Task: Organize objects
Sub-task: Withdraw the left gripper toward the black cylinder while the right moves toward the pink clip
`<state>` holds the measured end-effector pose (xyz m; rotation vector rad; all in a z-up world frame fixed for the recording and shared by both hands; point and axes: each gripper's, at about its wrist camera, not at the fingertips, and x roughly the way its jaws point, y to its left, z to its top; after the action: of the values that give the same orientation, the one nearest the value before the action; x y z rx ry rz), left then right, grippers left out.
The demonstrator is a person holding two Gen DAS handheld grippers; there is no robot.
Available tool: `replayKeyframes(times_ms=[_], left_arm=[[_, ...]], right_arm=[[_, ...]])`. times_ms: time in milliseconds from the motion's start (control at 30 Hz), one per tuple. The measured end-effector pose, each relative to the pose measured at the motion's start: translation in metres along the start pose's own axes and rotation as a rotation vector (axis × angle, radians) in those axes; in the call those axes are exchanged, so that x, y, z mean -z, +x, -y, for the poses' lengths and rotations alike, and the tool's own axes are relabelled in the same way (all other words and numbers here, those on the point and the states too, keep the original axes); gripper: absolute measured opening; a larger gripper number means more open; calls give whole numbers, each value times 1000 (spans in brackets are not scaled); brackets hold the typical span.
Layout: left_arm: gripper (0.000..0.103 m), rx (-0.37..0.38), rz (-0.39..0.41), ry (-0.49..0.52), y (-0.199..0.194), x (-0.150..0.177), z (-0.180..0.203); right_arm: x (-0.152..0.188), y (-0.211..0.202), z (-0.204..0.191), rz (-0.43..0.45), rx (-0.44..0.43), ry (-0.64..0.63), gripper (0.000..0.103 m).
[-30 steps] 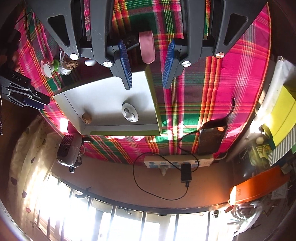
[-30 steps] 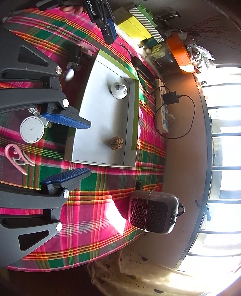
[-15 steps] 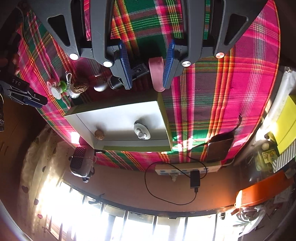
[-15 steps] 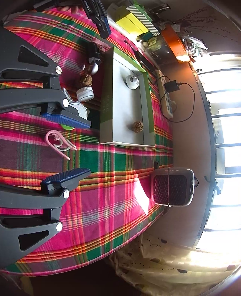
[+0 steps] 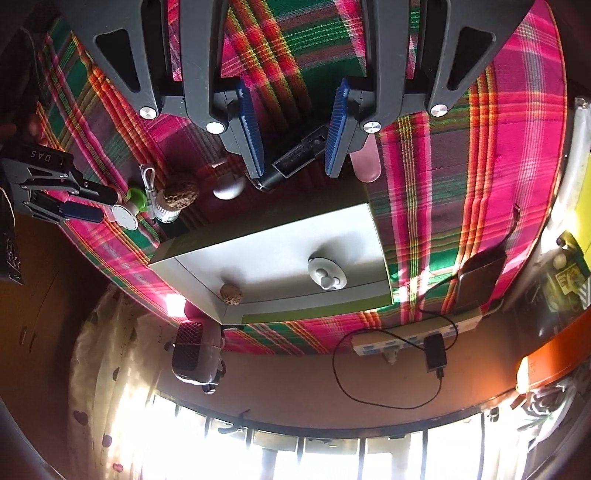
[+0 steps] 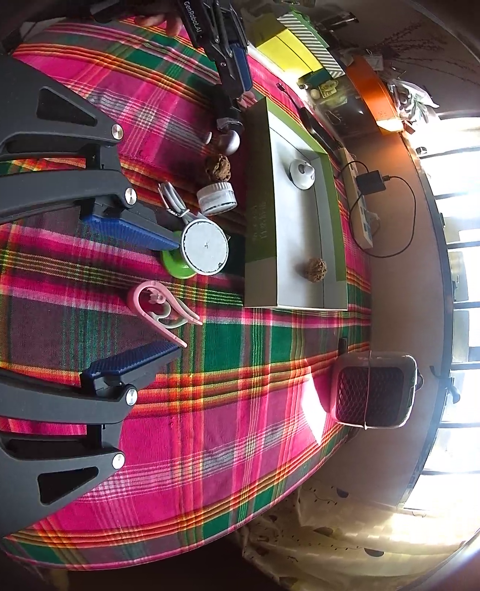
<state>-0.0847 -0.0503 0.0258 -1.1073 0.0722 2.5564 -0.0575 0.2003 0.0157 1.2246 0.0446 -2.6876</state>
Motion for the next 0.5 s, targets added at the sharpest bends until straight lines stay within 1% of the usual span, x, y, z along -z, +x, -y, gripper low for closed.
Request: replayKeyframes(times_ms=[133, 333, 500], left_arm=[[33, -8, -18, 28, 6, 0, 3], [33, -11, -36, 28, 11, -1, 3], [33, 14, -41, 42, 8, 0, 8]], right_arm=[[1, 5, 0, -10, 11, -9, 53], [2, 13, 2, -30, 34, -7, 53], [1, 13, 1, -31, 33, -15, 53]])
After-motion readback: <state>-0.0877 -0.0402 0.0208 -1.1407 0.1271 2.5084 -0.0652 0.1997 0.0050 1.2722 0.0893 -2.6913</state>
